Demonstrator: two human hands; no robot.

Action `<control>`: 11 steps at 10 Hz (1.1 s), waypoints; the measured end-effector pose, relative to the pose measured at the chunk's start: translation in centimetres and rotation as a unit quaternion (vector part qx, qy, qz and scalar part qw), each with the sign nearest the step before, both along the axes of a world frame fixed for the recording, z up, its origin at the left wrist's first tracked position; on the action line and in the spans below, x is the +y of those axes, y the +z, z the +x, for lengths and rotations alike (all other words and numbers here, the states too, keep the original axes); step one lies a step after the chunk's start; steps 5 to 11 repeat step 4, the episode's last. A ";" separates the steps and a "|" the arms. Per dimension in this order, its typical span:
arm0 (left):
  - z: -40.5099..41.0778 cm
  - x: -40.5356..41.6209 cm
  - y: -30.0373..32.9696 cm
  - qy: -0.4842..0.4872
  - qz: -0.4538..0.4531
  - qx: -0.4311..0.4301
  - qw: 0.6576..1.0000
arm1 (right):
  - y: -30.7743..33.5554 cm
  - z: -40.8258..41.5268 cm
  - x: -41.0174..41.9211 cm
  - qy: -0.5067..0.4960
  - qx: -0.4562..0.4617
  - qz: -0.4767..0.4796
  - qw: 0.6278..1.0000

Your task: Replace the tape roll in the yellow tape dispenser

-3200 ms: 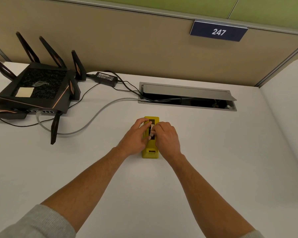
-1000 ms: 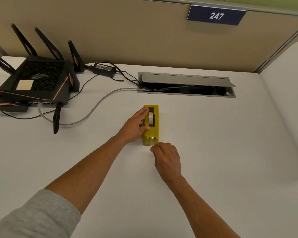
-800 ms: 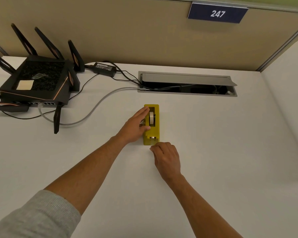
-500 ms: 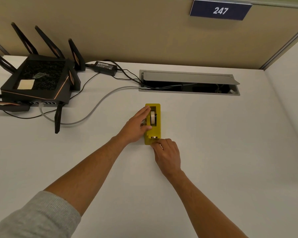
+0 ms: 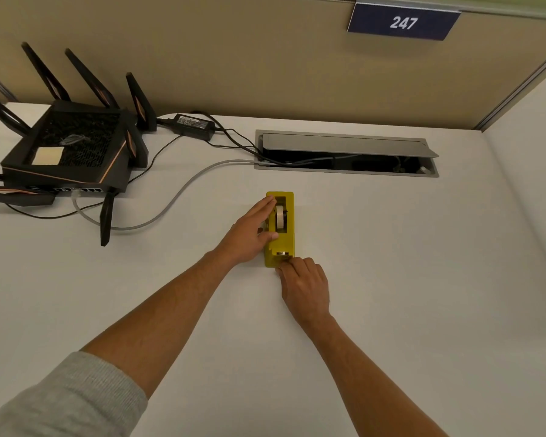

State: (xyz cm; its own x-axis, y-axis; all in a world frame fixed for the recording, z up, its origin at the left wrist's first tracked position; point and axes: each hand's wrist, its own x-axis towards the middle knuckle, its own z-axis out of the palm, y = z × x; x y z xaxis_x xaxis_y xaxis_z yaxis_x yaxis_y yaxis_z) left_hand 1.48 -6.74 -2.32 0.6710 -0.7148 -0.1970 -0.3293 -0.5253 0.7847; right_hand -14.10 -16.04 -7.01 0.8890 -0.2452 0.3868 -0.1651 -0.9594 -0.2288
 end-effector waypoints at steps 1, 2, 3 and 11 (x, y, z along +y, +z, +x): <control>-0.1 0.0 0.1 0.000 0.003 -0.007 1.000 | 0.5 -0.2 -0.1 -0.010 0.013 0.020 1.000; -0.2 0.2 0.0 0.011 -0.013 -0.001 1.000 | 1.1 -0.5 -0.5 -0.026 0.003 0.035 0.999; -0.5 0.7 0.4 0.031 -0.045 0.015 0.998 | 1.4 -1.2 -0.9 -0.037 0.016 0.058 0.997; -0.7 1.1 0.4 0.066 -0.041 -0.016 0.997 | 1.3 -1.7 -1.7 -0.049 0.012 0.084 0.995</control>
